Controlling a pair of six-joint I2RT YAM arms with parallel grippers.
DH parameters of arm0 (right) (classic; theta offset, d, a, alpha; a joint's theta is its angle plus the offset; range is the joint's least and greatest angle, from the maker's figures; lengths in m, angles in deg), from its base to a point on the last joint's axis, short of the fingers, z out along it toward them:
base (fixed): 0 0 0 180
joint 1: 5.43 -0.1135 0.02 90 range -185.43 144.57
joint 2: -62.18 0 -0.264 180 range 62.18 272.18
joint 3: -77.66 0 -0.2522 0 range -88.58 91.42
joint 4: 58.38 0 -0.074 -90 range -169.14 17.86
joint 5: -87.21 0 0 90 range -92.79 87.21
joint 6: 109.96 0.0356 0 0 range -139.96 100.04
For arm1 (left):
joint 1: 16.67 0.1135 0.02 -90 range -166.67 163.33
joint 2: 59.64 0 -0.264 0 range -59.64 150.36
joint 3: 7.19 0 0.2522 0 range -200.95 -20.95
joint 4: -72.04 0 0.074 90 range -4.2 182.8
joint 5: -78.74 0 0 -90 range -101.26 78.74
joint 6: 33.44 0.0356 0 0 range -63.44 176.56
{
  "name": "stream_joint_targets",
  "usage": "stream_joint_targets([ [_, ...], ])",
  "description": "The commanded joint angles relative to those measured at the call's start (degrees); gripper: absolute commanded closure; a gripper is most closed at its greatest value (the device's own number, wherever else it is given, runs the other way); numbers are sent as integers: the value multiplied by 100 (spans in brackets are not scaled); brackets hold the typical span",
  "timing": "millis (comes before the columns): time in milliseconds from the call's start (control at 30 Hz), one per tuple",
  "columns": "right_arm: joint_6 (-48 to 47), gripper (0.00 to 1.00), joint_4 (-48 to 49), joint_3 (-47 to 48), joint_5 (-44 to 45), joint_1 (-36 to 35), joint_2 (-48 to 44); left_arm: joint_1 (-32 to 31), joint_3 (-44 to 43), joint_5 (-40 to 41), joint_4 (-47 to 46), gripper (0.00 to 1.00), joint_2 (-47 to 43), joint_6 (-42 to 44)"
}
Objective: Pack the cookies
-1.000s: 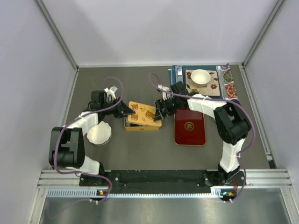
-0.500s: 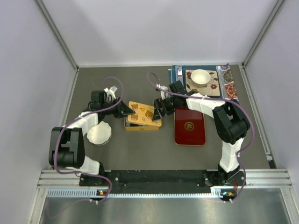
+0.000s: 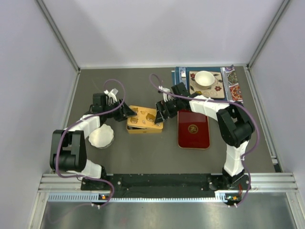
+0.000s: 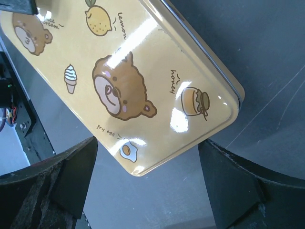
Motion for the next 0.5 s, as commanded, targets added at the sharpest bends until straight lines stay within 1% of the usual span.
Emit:
stream_joint_targets([
  [0,-2,13,155,328,-175,-108,70,22,101,413,-111,47,-90,226],
  [333,-37,14,128,363,-122,-143,79,22,127,545,-76,43,-151,367],
  [367,-37,14,128,363,-113,-143,70,22,127,571,81,43,-160,384],
  [467,-64,14,111,363,-96,-135,61,22,136,659,153,42,-248,463],
])
